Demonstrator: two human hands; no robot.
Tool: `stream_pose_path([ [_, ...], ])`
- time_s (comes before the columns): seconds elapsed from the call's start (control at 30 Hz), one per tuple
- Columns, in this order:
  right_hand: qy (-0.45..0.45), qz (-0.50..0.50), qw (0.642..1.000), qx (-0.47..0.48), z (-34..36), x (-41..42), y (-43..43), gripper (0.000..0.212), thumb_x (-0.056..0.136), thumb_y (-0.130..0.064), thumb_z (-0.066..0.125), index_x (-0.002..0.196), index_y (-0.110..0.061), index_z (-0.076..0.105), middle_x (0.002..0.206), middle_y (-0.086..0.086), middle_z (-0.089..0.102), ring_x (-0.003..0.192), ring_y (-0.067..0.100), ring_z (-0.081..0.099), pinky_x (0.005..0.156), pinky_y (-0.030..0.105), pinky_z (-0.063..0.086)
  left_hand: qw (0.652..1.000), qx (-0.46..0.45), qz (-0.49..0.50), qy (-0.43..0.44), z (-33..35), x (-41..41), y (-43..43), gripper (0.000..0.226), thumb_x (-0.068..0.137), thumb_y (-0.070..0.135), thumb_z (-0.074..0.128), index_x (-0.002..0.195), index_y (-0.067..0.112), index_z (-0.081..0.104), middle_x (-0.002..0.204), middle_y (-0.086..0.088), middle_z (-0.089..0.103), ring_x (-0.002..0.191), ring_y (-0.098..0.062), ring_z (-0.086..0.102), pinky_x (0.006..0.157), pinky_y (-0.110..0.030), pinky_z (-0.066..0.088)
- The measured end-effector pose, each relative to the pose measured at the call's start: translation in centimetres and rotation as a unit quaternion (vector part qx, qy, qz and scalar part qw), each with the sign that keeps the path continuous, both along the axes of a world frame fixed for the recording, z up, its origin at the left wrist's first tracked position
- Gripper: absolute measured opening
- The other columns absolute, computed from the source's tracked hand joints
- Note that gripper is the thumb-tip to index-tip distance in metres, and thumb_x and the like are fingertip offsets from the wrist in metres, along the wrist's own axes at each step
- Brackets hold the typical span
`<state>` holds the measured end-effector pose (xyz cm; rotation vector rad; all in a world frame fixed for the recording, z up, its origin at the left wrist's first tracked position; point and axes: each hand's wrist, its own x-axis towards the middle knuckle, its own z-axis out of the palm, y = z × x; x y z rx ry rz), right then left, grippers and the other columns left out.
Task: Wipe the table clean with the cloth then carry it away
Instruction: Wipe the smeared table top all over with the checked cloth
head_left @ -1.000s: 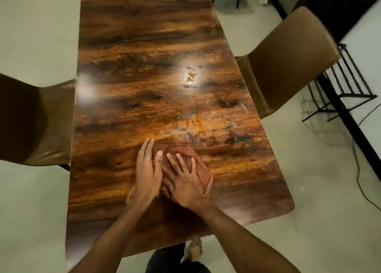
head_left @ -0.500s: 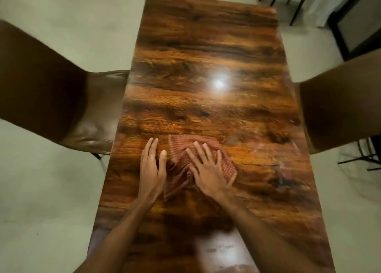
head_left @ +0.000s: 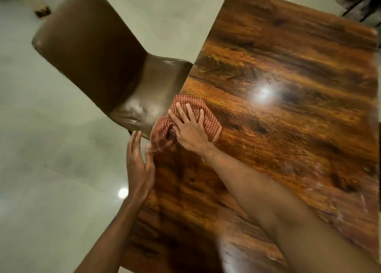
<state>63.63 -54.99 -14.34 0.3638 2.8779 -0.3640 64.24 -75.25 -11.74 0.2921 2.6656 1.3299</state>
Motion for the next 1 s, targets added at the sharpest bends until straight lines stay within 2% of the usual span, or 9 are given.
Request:
stream_pose_path([
  [0.13, 0.036, 0.089, 0.995, -0.019, -1.0, 6.5, -6.1, 0.061, 0.108, -0.048, 0.016, 0.166, -0.032, 0.009, 0.175, 0.002, -0.001, 0.161, 0.031, -0.002, 0.121, 0.073, 0.003, 1.0, 0.016, 0.026, 0.002, 0.4, 1.2, -0.8, 0.054, 0.107, 0.051, 0.032, 0.155, 0.026, 0.035, 0.163, 0.003, 0.03, 0.149, -0.015, 0.03, 0.117, -0.038, 0.033],
  [0.23, 0.032, 0.129, 0.991, -0.031, -1.6, 12.4, -5.0, 0.059, 0.109, -0.049, 0.018, 0.166, -0.035, 0.008, 0.175, -0.001, 0.001, 0.161, 0.027, 0.001, 0.122, 0.071, 0.002, 1.0, 0.015, 0.027, 0.003, 0.7, 3.1, 0.5, 0.06, 0.104, 0.059, 0.028, 0.155, 0.027, 0.034, 0.162, 0.003, 0.031, 0.149, -0.016, 0.031, 0.116, -0.041, 0.036],
  [0.33, 0.019, 0.032, 0.999, 0.009, -1.4, 16.0, 2.7, 0.059, 0.108, -0.049, 0.019, 0.165, -0.036, 0.011, 0.175, -0.003, 0.001, 0.161, 0.026, 0.001, 0.12, 0.073, 0.01, 1.0, 0.017, -0.014, 0.009, 1.0, 6.0, 2.6, 0.06, 0.104, 0.062, 0.027, 0.155, 0.03, 0.031, 0.163, 0.005, 0.029, 0.15, -0.015, 0.029, 0.119, -0.041, 0.032],
  [0.47, -0.001, -0.097, 0.995, 0.007, -0.5, 23.7, 10.1, 0.061, 0.109, -0.049, 0.024, 0.165, -0.037, 0.004, 0.175, -0.002, -0.009, 0.161, 0.029, -0.006, 0.121, 0.073, 0.007, 0.998, 0.014, -0.056, 0.008, 1.3, 11.8, 7.3, 0.06, 0.104, 0.06, 0.028, 0.156, 0.03, 0.032, 0.165, 0.006, 0.026, 0.151, -0.011, 0.025, 0.121, -0.041, 0.028],
  [0.63, 0.027, 0.004, 0.999, -0.021, -1.3, 35.8, 5.7, 0.061, 0.107, -0.048, 0.028, 0.165, -0.036, 0.012, 0.175, -0.001, 0.002, 0.161, 0.029, 0.001, 0.121, 0.073, 0.009, 0.994, 0.007, -0.106, 0.007, 1.2, 21.2, 14.4, 0.061, 0.103, 0.06, 0.028, 0.156, 0.029, 0.031, 0.166, 0.006, 0.025, 0.151, -0.012, 0.025, 0.121, -0.044, 0.028],
  [0.7, 0.031, 0.028, 0.999, -0.018, -1.1, 39.9, 9.4, 0.06, 0.108, -0.047, 0.029, 0.165, -0.038, 0.01, 0.175, -0.003, 0.0, 0.161, 0.026, 0.001, 0.123, 0.07, 0.005, 0.993, 0.001, -0.12, 0.006, 1.1, 24.9, 17.0, 0.061, 0.103, 0.059, 0.028, 0.156, 0.027, 0.032, 0.166, 0.005, 0.025, 0.152, -0.012, 0.025, 0.121, -0.045, 0.029],
  [0.87, 0.006, -0.145, 0.989, -0.01, 0.0, 44.3, 22.1, 0.06, 0.11, -0.041, 0.029, 0.166, -0.035, 0.007, 0.175, -0.001, -0.008, 0.161, 0.029, -0.007, 0.123, 0.068, 0.0, 0.99, 0.005, -0.143, -0.01, 1.4, 31.9, 22.0, 0.06, 0.104, 0.056, 0.031, 0.156, 0.026, 0.032, 0.166, 0.005, 0.025, 0.152, -0.013, 0.025, 0.122, -0.049, 0.03],
  [0.93, 0.008, -0.118, 0.993, -0.019, 0.0, 43.6, 20.6, 0.063, 0.108, -0.044, 0.03, 0.166, -0.033, 0.008, 0.175, 0.002, -0.006, 0.16, 0.033, -0.008, 0.122, 0.071, 0.0, 0.991, 0.001, -0.137, -0.007, 1.7, 33.5, 23.1, 0.059, 0.105, 0.054, 0.032, 0.157, 0.026, 0.032, 0.166, 0.005, 0.025, 0.152, -0.013, 0.024, 0.122, -0.048, 0.029],
  [1.0, 0.012, 0.005, 0.999, -0.033, -0.5, 42.8, 17.5, 0.064, 0.104, -0.048, 0.023, 0.165, -0.033, 0.011, 0.175, 0.002, -0.001, 0.16, 0.033, -0.006, 0.121, 0.072, 0.0, 0.992, -0.008, -0.129, 0.007, 2.1, 34.5, 24.0, 0.057, 0.106, 0.05, 0.032, 0.156, 0.024, 0.032, 0.166, 0.001, 0.026, 0.152, -0.014, 0.024, 0.123, -0.047, 0.028],
])
